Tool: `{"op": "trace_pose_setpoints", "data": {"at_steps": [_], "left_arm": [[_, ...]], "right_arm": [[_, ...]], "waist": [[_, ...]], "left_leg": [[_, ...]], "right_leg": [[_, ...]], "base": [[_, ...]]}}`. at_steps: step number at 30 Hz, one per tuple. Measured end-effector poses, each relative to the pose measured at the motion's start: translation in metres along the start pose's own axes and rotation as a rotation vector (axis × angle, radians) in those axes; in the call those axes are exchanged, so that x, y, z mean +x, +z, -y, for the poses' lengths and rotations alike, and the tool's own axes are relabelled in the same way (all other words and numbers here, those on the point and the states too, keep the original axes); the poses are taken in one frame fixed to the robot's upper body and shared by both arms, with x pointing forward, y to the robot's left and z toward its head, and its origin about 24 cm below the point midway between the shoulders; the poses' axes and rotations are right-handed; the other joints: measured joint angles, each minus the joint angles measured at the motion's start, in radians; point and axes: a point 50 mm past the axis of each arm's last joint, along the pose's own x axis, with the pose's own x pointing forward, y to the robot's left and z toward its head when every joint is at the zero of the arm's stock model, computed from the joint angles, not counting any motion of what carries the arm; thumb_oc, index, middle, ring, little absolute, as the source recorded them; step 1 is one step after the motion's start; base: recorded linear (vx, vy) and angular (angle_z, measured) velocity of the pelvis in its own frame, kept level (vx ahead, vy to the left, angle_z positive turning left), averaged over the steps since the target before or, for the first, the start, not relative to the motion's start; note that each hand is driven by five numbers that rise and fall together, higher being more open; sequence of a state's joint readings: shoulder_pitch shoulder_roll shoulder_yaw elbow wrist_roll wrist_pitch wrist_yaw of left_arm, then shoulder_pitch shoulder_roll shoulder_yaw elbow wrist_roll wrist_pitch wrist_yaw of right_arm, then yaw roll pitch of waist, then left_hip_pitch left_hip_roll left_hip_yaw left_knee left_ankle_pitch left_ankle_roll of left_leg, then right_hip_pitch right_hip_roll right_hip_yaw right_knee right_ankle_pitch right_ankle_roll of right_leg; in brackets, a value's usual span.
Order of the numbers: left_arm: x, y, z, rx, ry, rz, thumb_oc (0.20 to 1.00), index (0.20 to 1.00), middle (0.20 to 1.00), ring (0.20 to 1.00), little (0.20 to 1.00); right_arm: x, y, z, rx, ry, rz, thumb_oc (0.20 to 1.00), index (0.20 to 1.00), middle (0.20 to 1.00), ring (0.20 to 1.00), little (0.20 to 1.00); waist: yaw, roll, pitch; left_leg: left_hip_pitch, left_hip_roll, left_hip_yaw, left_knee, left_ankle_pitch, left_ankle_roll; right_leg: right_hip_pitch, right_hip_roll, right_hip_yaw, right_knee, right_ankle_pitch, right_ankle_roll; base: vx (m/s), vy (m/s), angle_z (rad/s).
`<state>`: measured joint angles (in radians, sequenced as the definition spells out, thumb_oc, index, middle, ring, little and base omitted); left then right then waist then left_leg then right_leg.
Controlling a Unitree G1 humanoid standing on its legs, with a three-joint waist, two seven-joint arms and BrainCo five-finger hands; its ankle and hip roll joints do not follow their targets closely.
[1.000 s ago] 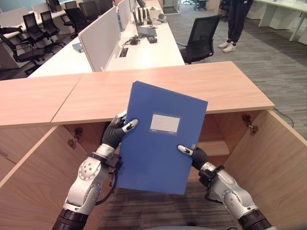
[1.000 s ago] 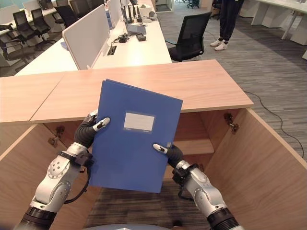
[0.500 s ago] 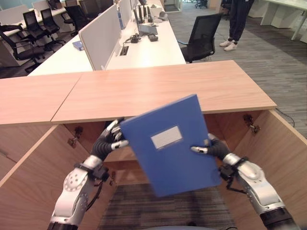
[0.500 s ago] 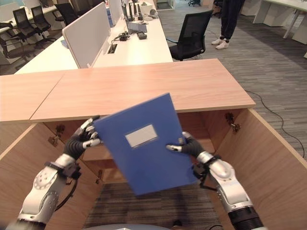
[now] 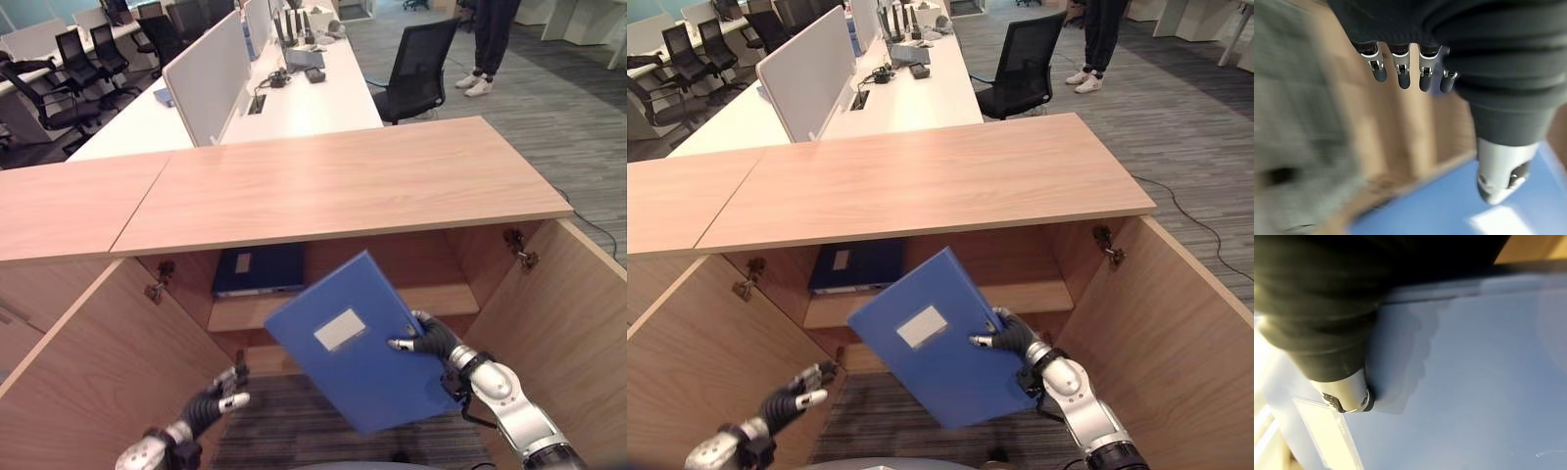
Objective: Put the empty folder in the office cabinet
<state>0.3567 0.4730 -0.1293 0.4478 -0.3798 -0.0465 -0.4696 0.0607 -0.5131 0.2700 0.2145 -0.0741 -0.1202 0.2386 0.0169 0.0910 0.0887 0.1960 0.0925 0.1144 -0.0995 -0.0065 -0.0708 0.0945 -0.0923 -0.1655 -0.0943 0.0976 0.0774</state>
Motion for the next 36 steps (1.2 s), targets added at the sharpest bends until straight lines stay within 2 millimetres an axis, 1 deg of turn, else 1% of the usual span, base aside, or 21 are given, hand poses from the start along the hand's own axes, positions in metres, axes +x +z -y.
{"op": "trace_pose_setpoints", "data": {"at_steps": [1,2,3,4,5,6,8,11,15,17,20,22,23,24,26,29,30,32,34,36], "left_arm": [[-0.001,-0.013,0.000,0.009,0.016,-0.064,1.000,1.000,1.000,1.000,1.000],[-0.002,-0.032,0.004,0.012,0.034,-0.140,1.000,1.000,1.000,1.000,1.000],[0.002,-0.038,0.005,-0.002,0.050,-0.167,1.000,1.000,1.000,1.000,1.000],[0.005,-0.047,0.010,-0.005,0.062,-0.204,1.000,1.000,1.000,1.000,1.000],[0.007,-0.049,0.014,-0.001,0.057,-0.210,1.000,1.000,1.000,1.000,1.000],[0.008,-0.049,0.016,0.008,0.057,-0.211,1.000,1.000,1.000,1.000,1.000],[0.015,-0.058,0.020,-0.006,0.097,-0.245,1.000,1.000,1.000,1.000,1.000],[0.027,-0.059,0.028,0.002,0.126,-0.266,1.000,1.000,1.000,1.000,1.000],[0.030,-0.055,0.025,0.015,0.161,-0.260,1.000,1.000,1.000,1.000,1.000],[0.030,-0.057,0.024,0.014,0.166,-0.269,1.000,1.000,1.000,1.000,1.000],[0.034,-0.051,0.023,0.043,0.158,-0.266,1.000,1.000,1.000,1.000,1.000],[0.035,-0.052,0.024,0.051,0.156,-0.271,1.000,1.000,1.000,1.000,1.000],[0.035,-0.052,0.025,0.054,0.155,-0.272,1.000,1.000,1.000,1.000,1.000],[0.034,-0.054,0.025,0.053,0.154,-0.277,1.000,1.000,1.000,1.000,1.000],[0.035,-0.052,0.025,0.060,0.152,-0.270,1.000,1.000,1.000,1.000,1.000],[0.036,-0.050,0.025,0.064,0.155,-0.263,1.000,1.000,1.000,1.000,1.000],[0.037,-0.049,0.026,0.068,0.149,-0.264,1.000,1.000,1.000,1.000,1.000],[0.037,-0.050,0.027,0.076,0.142,-0.267,1.000,1.000,1.000,1.000,1.000],[0.038,-0.049,0.028,0.081,0.142,-0.264,1.000,1.000,1.000,1.000,1.000],[0.039,-0.045,0.027,0.084,0.149,-0.249,1.000,1.000,1.000,1.000,1.000]], "right_arm": [[0.000,-0.004,-0.003,-0.013,0.016,-0.019,0.200,0.200,0.200,0.200,0.200],[0.000,-0.011,-0.008,-0.011,0.030,-0.050,0.200,0.200,0.200,0.200,0.200],[0.000,-0.016,-0.012,-0.003,0.039,-0.073,0.200,0.200,0.200,0.200,0.200],[0.001,-0.022,-0.017,0.008,0.055,-0.102,0.200,0.200,0.200,0.200,0.200],[0.001,-0.025,-0.020,0.011,0.065,-0.115,0.200,0.200,0.200,0.200,0.200],[0.001,-0.026,-0.022,0.012,0.074,-0.121,0.200,0.200,0.200,0.200,0.200],[0.001,-0.034,-0.029,0.038,0.080,-0.159,0.200,0.200,0.200,0.200,0.200],[0.011,-0.045,-0.041,0.118,0.054,-0.224,0.200,0.200,0.200,0.200,0.200],[0.012,-0.053,-0.039,0.160,0.023,-0.273,0.200,0.200,0.200,0.200,0.200],[0.012,-0.062,-0.039,0.218,-0.007,-0.318,0.200,0.200,0.200,0.200,0.200],[0.008,-0.079,-0.030,0.352,-0.117,-0.410,0.200,0.200,0.200,0.200,0.200],[0.006,-0.082,-0.022,0.448,-0.202,-0.414,0.200,0.200,0.200,0.200,0.200],[0.007,-0.083,-0.019,0.511,-0.244,-0.408,0.200,0.200,0.200,0.200,0.200],[0.010,-0.082,-0.015,0.570,-0.286,-0.400,0.200,0.200,0.200,0.200,0.200],[0.016,-0.080,0.000,0.714,-0.401,-0.373,0.200,0.200,0.200,0.200,0.200],[0.022,-0.074,0.011,0.861,-0.513,-0.315,0.200,0.200,0.200,0.200,0.200],[0.027,-0.069,0.023,0.975,-0.600,-0.269,0.200,0.200,0.200,0.200,0.200],[0.030,-0.066,0.030,1.064,-0.668,-0.235,0.200,0.200,0.200,0.200,0.200],[0.034,-0.064,0.038,1.209,-0.760,-0.196,0.200,0.200,0.200,0.200,0.200],[0.034,-0.061,0.043,1.291,-0.818,-0.151,0.200,0.200,0.200,0.200,0.200]], "waist": [[0.002,-0.001,0.000],[0.008,-0.011,0.005],[0.010,-0.001,-0.001],[0.013,-0.011,0.003],[0.014,-0.006,0.002],[0.018,-0.010,0.004],[0.022,-0.018,0.007],[0.025,-0.027,0.010],[0.032,-0.029,0.011],[0.035,-0.028,0.011],[0.047,-0.025,0.015],[0.058,-0.016,0.020],[0.055,-0.013,0.023],[0.060,-0.006,0.027],[0.062,0.005,0.033],[0.061,0.009,0.032],[0.063,0.011,0.031],[0.067,0.011,0.031],[0.070,0.011,0.031],[0.076,0.012,0.031]], "left_leg": [[0.000,0.000,0.000,0.000,0.001,-0.001],[-0.004,0.000,-0.001,0.000,0.002,-0.004],[-0.004,-0.001,-0.001,0.000,0.003,-0.004],[-0.006,-0.001,-0.002,0.000,0.003,-0.004],[-0.006,-0.001,-0.003,0.000,0.003,-0.004],[-0.008,-0.001,-0.006,0.000,0.004,-0.005],[-0.010,0.000,-0.013,0.000,0.006,-0.006],[-0.014,0.000,-0.016,0.000,0.005,-0.005],[-0.019,0.000,-0.036,0.000,0.006,-0.006],[-0.023,0.000,-0.044,0.000,0.007,-0.007],[-0.048,-0.001,-0.066,0.005,0.015,-0.006],[-0.052,-0.001,-0.070,0.009,0.022,-0.007],[-0.053,-0.001,-0.071,0.010,0.022,-0.007],[-0.055,0.000,-0.072,0.009,0.023,-0.007],[-0.061,-0.001,-0.073,0.003,0.023,-0.007],[-0.064,0.000,-0.075,0.001,0.023,-0.008],[-0.066,0.000,-0.076,0.000,0.023,-0.008],[-0.066,-0.001,-0.077,0.001,0.023,-0.008],[-0.065,-0.001,-0.077,0.009,0.024,-0.008],[-0.066,-0.001,-0.077,0.009,0.025,-0.008]], "right_leg": [[0.000,0.000,0.000,0.000,0.000,0.000],[-0.004,0.000,-0.001,0.000,0.000,0.000],[-0.002,-0.001,-0.001,0.000,0.000,0.000],[-0.004,-0.001,-0.002,0.000,0.000,0.000],[-0.004,-0.001,-0.003,0.000,0.000,0.000],[-0.005,-0.001,-0.005,0.000,0.000,0.000],[-0.003,-0.001,-0.012,0.000,-0.001,-0.001],[-0.004,-0.002,-0.016,0.000,-0.001,-0.001],[0.001,-0.003,-0.035,0.000,-0.005,0.000],[0.002,-0.003,-0.043,0.000,-0.007,-0.001],[-0.012,-0.007,-0.065,0.000,-0.007,-0.002],[-0.019,-0.006,-0.070,0.000,-0.005,-0.004],[-0.019,-0.006,-0.070,0.000,-0.003,-0.006],[-0.017,-0.006,-0.071,0.000,-0.004,-0.006],[-0.020,-0.007,-0.073,0.000,-0.007,-0.001],[-0.023,-0.006,-0.074,0.000,-0.007,-0.002],[-0.024,-0.006,-0.075,0.000,-0.007,-0.002],[-0.023,-0.007,-0.076,0.000,-0.007,-0.002],[-0.023,-0.007,-0.076,0.000,-0.007,-0.002],[-0.024,-0.007,-0.076,0.000,-0.006,-0.003]], "base": [[0.00,0.000,0.00],[0.00,0.000,0.00],[0.00,0.000,0.00],[0.00,0.000,0.00],[0.01,0.007,0.03],[0.01,0.008,0.08],[0.01,0.005,0.09],[0.01,-0.003,0.05],[0.01,-0.006,0.13],[-0.01,-0.015,0.14],[-0.01,-0.006,0.21],[0.00,-0.008,0.10],[0.00,0.000,0.00],[0.00,0.000,0.00],[0.00,0.000,0.00],[0.03,0.002,0.01],[0.03,0.004,0.03],[0.02,0.004,0.01],[0.00,0.000,0.00],[0.00,0.000,0.00]]}}
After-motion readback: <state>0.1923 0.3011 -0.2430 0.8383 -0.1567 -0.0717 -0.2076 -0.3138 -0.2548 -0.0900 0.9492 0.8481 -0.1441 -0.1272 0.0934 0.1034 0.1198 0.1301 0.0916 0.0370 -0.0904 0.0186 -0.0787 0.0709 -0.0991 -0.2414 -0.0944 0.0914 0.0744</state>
